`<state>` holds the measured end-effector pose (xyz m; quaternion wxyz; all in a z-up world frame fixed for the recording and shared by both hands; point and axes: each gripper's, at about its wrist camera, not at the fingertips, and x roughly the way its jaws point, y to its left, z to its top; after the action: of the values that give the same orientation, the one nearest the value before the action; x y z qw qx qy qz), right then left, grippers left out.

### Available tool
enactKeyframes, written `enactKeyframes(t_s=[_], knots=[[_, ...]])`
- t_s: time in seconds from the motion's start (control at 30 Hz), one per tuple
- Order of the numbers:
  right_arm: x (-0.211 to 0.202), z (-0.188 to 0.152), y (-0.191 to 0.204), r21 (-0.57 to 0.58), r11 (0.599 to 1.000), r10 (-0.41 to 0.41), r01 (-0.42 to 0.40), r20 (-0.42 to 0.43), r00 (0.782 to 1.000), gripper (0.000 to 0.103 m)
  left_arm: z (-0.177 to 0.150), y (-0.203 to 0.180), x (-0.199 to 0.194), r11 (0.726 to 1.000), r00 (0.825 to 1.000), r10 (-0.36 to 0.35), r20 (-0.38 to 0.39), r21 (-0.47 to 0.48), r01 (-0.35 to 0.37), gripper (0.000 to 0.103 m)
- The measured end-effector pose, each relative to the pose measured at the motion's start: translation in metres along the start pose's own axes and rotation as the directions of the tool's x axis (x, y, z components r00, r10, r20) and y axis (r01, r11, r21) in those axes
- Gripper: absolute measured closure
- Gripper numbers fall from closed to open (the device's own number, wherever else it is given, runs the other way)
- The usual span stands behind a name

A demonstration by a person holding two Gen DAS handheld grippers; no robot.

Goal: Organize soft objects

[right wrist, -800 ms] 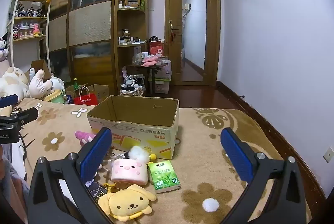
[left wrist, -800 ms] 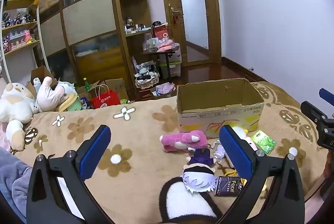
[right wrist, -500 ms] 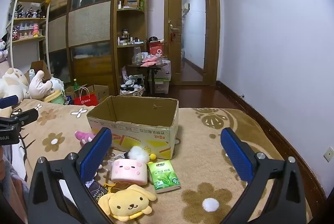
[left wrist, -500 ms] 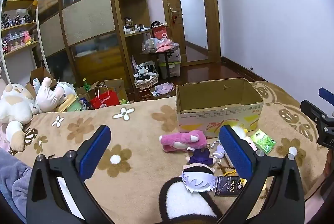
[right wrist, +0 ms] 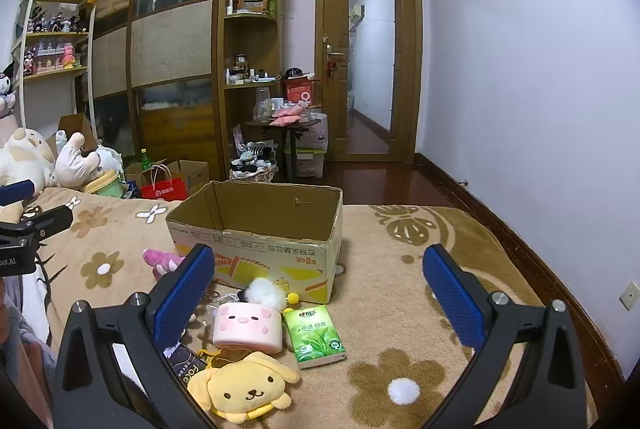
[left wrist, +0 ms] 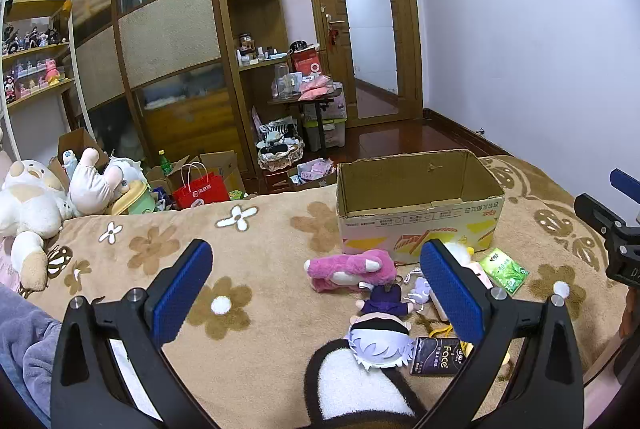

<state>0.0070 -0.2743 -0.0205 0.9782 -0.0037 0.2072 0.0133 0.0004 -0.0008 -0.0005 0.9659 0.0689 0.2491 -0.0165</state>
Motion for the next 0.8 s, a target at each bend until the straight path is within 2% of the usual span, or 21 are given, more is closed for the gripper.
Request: enactKeyframes(t_s=[0.8], knots=[[0.0008,-0.0010,-0.0023,0.012,1.000,-0.006,0.006,-0.004,1.000,0.000,-0.0001,-0.0002,0.0002,1.000,1.000,0.000,0.003,0.000,0.000,0.001]])
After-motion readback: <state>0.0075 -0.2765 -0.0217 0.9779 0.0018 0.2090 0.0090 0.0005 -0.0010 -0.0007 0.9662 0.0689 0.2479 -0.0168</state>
